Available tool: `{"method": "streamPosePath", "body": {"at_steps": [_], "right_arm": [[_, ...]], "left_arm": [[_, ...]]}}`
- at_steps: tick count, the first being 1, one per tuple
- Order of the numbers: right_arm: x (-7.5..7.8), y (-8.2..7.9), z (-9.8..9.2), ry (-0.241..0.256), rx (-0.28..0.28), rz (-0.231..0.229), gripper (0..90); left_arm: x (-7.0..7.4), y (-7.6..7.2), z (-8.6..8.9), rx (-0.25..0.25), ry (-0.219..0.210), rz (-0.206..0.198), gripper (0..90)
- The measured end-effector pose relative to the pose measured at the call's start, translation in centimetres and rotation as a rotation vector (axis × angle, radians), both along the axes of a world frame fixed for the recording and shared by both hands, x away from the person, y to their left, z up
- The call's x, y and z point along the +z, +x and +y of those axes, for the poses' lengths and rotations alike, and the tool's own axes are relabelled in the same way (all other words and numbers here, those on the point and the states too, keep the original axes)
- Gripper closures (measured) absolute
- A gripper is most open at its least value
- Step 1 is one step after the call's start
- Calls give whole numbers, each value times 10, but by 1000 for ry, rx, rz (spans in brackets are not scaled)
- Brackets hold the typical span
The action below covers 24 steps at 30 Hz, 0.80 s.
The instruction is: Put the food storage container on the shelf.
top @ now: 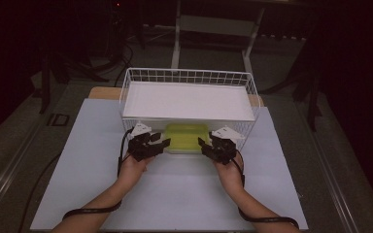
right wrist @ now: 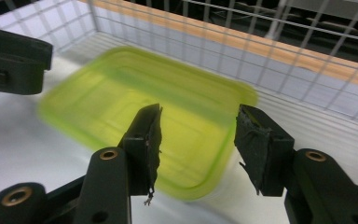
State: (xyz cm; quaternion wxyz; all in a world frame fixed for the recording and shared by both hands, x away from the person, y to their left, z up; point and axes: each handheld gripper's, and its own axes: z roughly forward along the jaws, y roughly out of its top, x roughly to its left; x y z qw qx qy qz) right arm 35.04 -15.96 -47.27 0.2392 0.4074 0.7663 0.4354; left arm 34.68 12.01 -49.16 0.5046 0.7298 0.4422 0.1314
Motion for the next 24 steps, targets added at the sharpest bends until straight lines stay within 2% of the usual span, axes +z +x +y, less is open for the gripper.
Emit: {"method": "streamPosePath", "body": {"at_steps": [4, 5, 8, 9, 12, 15, 17, 18, 19, 20, 21, 24], "right_arm": [[3, -11, 3, 44, 71, 34, 492], [3, -14, 5, 44, 80, 33, 507], [3, -20, 8, 44, 104, 40, 549], [2, -22, 10, 45, 111, 48, 568], [-4, -29, 16, 24, 108, 58, 650], [-10, -30, 21, 22, 117, 90, 803], [-14, -30, 25, 8, 124, 99, 888], [-16, -30, 26, 8, 125, 102, 897], [-16, -30, 26, 8, 125, 102, 897], [-17, -30, 27, 7, 126, 105, 897], [-23, -31, 33, -13, 138, 113, 900], [-30, -28, 40, -33, 150, 119, 900]], "left_arm": [[5, -10, 4, -5, -3, -5, 488], [8, -18, 7, -13, 4, -11, 488], [9, -24, 9, -21, -1, -8, 485], [10, -31, 11, -24, 2, -14, 485], [8, -38, 13, -16, 6, -8, 466], [4, -42, 16, -11, -11, 6, 463], [0, -43, 18, -33, -29, 8, 397], [-2, -43, 20, -67, -35, 6, 377], [-2, -43, 20, -67, -35, 6, 331], [-2, -43, 20, -67, -35, 6, 331], [-5, -46, 20, -113, -40, -41, 287], [-8, -47, 19, -107, -10, -71, 134]]}}
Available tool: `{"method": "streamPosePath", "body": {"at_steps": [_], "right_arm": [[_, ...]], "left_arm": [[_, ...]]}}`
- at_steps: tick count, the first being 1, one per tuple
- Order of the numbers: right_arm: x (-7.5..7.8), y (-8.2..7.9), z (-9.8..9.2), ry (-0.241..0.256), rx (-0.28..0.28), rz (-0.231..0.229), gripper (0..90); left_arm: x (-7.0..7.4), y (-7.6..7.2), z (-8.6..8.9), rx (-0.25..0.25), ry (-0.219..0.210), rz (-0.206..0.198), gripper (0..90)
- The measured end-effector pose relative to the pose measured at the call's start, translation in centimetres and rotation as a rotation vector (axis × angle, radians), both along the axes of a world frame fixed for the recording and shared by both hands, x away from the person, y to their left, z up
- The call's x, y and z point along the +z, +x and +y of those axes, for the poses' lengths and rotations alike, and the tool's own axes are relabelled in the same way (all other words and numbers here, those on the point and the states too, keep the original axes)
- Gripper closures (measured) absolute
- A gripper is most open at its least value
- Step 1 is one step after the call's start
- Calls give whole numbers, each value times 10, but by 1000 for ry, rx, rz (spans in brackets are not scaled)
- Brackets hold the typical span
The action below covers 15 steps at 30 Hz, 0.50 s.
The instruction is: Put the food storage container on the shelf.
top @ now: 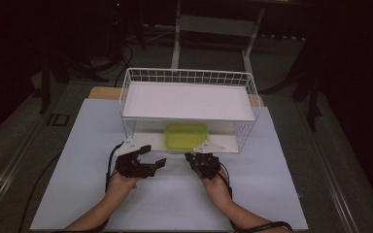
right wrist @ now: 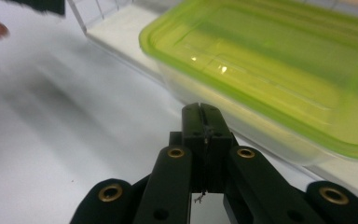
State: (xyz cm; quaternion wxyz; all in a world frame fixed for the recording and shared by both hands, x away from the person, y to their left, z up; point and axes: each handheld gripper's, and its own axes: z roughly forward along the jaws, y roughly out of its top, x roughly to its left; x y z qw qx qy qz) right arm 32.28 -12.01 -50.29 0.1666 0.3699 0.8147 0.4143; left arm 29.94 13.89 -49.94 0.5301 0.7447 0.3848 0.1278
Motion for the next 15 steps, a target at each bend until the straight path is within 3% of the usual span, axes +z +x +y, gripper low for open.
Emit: {"method": "streamPosePath", "body": {"at_steps": [3, 7, 15], "right_arm": [[-5, 5, 6, -10, -1, 10, 900], [-11, 12, 8, -23, -11, 21, 899], [-17, 30, 8, -29, -52, 17, 899]], "left_arm": [[-3, -1, -1, 5, -5, 0, 5], [-4, -1, -1, 4, 8, 13, 5], [-3, -4, -3, 13, 22, -39, 5]]}}
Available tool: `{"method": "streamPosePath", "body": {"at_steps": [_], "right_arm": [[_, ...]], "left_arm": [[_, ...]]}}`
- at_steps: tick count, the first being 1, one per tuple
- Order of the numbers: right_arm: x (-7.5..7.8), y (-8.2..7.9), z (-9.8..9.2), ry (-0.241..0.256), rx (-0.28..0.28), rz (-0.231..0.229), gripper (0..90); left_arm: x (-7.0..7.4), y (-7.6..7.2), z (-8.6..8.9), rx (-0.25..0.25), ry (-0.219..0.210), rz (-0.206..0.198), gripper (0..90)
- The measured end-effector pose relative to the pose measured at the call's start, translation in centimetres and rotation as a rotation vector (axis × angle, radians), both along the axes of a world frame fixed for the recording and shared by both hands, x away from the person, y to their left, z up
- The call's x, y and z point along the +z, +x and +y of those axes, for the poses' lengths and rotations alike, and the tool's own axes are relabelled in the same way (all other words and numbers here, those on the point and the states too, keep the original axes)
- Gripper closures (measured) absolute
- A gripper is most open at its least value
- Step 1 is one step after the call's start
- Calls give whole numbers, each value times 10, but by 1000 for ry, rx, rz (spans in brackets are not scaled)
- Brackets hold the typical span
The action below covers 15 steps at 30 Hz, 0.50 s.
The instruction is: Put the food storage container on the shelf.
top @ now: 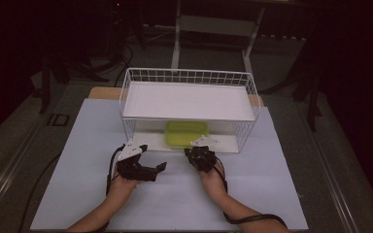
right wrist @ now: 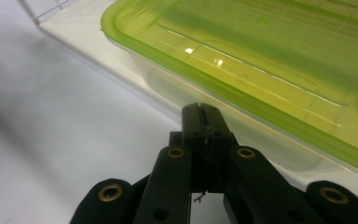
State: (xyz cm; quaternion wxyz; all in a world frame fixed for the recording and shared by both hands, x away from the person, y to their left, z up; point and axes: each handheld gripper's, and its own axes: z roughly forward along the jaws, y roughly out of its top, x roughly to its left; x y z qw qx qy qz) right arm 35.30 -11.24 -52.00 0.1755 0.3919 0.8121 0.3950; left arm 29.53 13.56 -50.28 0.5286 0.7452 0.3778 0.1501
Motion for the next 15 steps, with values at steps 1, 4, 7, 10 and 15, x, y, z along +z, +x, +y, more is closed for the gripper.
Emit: {"method": "streamPosePath", "body": {"at_steps": [1, 4, 7, 10, 15], "right_arm": [[0, 2, 0, -1, -3, -1, 899], [-1, 10, 0, -4, -18, -9, 899], [-1, 16, 0, -6, -31, -15, 899], [-1, 20, 1, 1, -37, -14, 899], [-1, 33, 2, 11, -64, -15, 899]], "left_arm": [[0, -1, 0, 0, 1, -5, 5], [-1, -3, 0, -2, 5, -12, 5], [-1, -3, 1, 2, 0, -15, 5], [-1, -3, 1, 4, 5, -16, 5], [-3, -5, 1, 4, 16, -24, 5]]}}
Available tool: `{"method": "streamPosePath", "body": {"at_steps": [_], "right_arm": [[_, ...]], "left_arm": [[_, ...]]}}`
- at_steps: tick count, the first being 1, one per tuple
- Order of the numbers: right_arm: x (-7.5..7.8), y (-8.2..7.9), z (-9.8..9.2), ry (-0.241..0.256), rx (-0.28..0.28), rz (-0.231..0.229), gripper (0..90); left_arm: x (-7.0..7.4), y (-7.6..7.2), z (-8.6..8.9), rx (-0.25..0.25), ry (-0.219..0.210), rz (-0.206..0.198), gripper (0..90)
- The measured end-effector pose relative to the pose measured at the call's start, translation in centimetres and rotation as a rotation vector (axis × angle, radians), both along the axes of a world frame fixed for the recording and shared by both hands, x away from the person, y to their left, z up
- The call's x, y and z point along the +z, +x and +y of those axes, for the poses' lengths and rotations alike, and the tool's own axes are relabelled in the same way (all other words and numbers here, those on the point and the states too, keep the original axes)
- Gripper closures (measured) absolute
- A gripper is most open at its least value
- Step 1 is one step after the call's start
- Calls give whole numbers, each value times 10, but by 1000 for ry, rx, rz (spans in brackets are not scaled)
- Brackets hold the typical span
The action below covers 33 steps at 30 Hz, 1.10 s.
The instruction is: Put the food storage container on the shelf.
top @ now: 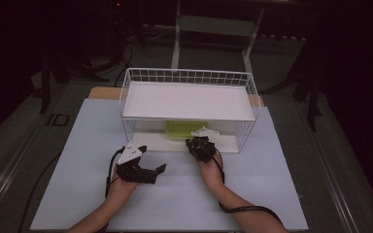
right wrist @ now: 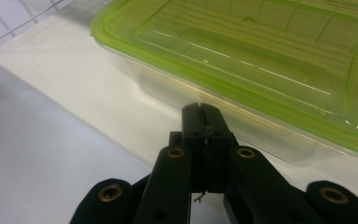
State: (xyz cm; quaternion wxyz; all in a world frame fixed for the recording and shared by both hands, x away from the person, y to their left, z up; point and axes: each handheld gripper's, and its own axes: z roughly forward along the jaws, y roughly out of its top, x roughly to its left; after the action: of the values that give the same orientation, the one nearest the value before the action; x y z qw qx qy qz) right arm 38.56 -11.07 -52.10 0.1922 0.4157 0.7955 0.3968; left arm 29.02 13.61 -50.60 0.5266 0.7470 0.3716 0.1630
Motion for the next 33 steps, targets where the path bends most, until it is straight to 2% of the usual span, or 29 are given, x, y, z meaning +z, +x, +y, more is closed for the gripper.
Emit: {"method": "streamPosePath", "body": {"at_steps": [7, 15, 18, 22, 27, 29, 33], "right_arm": [[2, 11, 0, 4, -25, -4, 899], [0, 12, 4, 0, -26, -4, 899], [3, 10, 2, 7, -17, -15, 897], [6, 7, 0, 13, -9, -7, 878], [7, 0, -2, 1, 5, -23, 860], [8, -4, -3, -1, 14, -8, 842], [10, -9, -5, -8, 30, -8, 815]], "left_arm": [[-1, 0, 1, -2, -3, 4, 5], [-1, 0, 2, 0, -7, 4, 5], [-1, 0, 1, -2, -5, 6, 5], [-1, 0, 0, -3, -1, 8, 5], [-2, 1, 0, -6, 0, 9, 5], [-2, 1, 0, -6, 3, 13, 5], [-2, 2, -2, -12, -1, 21, 5]]}}
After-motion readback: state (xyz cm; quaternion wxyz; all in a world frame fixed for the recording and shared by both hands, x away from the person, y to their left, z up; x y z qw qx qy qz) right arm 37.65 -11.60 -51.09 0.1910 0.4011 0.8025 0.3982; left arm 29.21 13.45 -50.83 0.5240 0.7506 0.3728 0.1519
